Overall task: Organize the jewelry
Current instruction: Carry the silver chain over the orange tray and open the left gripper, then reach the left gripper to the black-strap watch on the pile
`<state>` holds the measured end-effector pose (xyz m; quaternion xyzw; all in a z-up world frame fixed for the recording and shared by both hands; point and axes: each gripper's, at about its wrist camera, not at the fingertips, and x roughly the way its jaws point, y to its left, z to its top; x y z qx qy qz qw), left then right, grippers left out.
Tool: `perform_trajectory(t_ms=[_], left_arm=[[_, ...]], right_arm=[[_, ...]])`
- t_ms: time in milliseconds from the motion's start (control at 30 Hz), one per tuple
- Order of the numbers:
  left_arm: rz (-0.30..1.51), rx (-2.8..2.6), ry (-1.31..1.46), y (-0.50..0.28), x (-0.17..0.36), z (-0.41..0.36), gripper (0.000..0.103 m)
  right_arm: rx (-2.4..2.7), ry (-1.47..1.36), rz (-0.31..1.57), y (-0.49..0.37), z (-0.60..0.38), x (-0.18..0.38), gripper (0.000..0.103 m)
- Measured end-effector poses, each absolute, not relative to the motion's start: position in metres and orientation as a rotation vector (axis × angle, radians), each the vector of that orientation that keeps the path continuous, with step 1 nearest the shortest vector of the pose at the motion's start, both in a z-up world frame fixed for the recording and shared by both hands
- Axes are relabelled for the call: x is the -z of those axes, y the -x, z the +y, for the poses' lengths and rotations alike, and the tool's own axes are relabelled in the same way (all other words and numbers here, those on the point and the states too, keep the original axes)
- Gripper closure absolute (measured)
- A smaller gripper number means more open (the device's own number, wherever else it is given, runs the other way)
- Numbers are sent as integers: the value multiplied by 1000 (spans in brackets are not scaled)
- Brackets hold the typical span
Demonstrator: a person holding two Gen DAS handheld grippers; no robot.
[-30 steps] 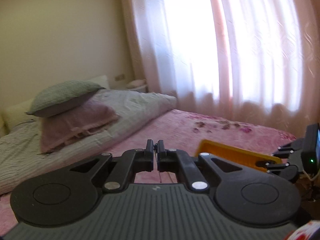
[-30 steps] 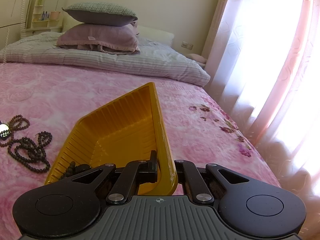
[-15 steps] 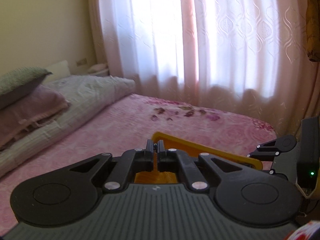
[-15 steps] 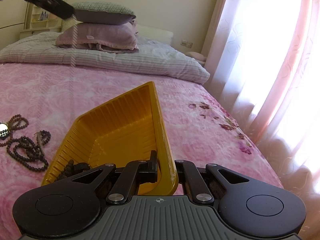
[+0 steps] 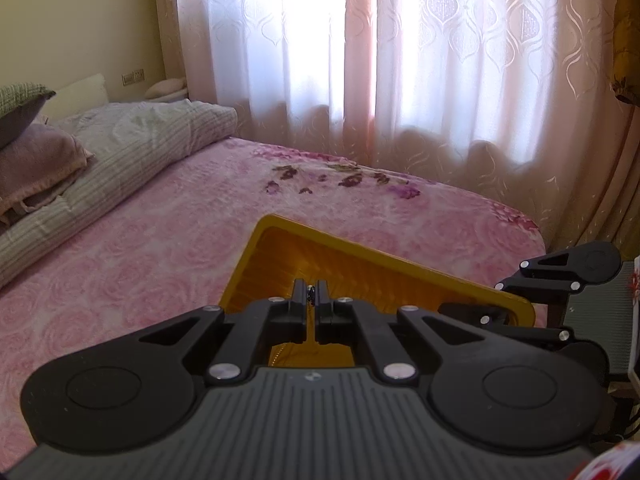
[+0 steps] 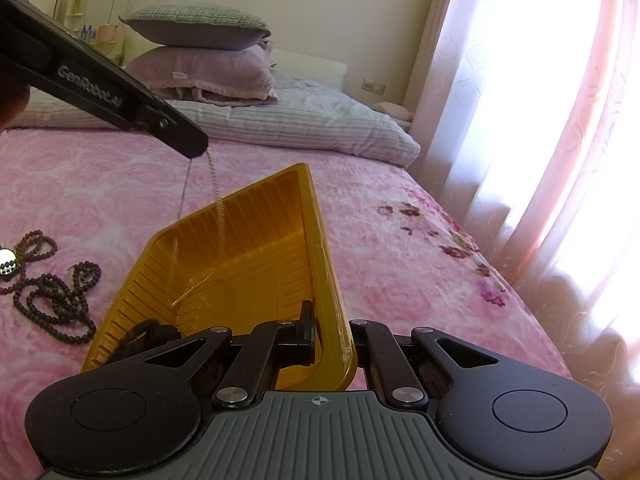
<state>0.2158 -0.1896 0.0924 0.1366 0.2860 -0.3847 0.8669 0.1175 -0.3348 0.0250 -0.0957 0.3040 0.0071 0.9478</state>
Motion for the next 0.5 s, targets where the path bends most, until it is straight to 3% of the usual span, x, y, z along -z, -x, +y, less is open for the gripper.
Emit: perform_trajectory(t_ms=[100,267,500], left_arm=[[608,808,-282,-217,-92,-192,100],[610,783,-262,-218,-94,-183,86],[610,703,-212,-218,-96,-137,86]], right_arm=[[-14,195,620,-117,-335,-25,97],[-12,193,622,-117,-335,-25,97],[-13,196,620,-117,-335,-25,97]])
